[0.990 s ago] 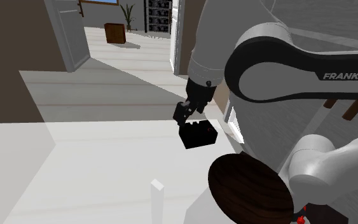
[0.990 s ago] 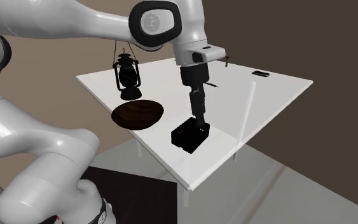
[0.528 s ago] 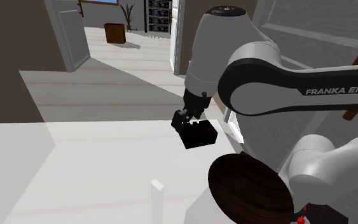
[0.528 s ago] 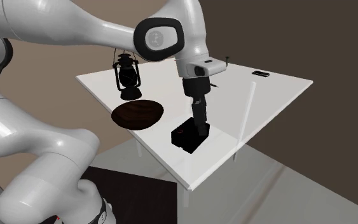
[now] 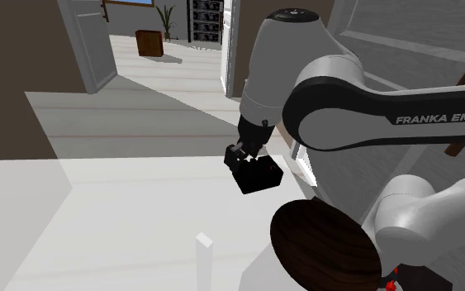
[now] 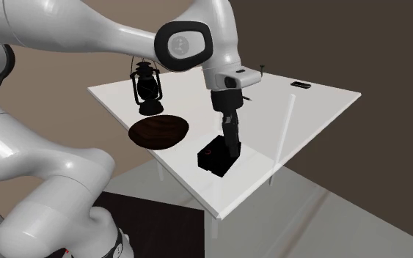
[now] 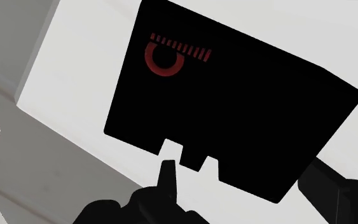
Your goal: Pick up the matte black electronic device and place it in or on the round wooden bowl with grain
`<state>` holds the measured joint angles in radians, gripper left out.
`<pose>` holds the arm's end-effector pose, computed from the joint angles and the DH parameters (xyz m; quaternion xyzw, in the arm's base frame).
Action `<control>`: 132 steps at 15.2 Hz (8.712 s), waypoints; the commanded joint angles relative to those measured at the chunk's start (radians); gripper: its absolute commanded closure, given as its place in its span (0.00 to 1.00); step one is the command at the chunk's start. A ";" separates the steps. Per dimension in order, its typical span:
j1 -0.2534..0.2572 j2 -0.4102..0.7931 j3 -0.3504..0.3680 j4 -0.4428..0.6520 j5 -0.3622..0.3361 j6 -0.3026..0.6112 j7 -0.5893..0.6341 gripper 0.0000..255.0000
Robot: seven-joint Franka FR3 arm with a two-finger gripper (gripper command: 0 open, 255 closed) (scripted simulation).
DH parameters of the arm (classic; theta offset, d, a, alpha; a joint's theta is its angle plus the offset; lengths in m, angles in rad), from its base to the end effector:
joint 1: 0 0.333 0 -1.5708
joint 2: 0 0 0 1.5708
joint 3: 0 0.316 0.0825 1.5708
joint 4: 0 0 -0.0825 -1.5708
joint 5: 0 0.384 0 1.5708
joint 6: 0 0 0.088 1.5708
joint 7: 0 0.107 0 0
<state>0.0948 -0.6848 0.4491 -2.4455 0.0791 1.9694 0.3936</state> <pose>0.3117 0.2180 0.5244 0.9913 0.0276 0.1143 0.0593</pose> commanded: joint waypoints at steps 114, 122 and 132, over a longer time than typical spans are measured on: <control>0.275 0.108 -0.305 0.331 0.002 -0.435 -0.806 1.00; 0.294 0.054 -0.272 0.367 0.029 -0.521 -0.754 1.00; 0.367 -0.138 -0.138 0.314 0.159 -0.637 -0.567 1.00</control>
<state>0.4540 -0.8003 0.3029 -2.1243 0.2255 1.3459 -0.1885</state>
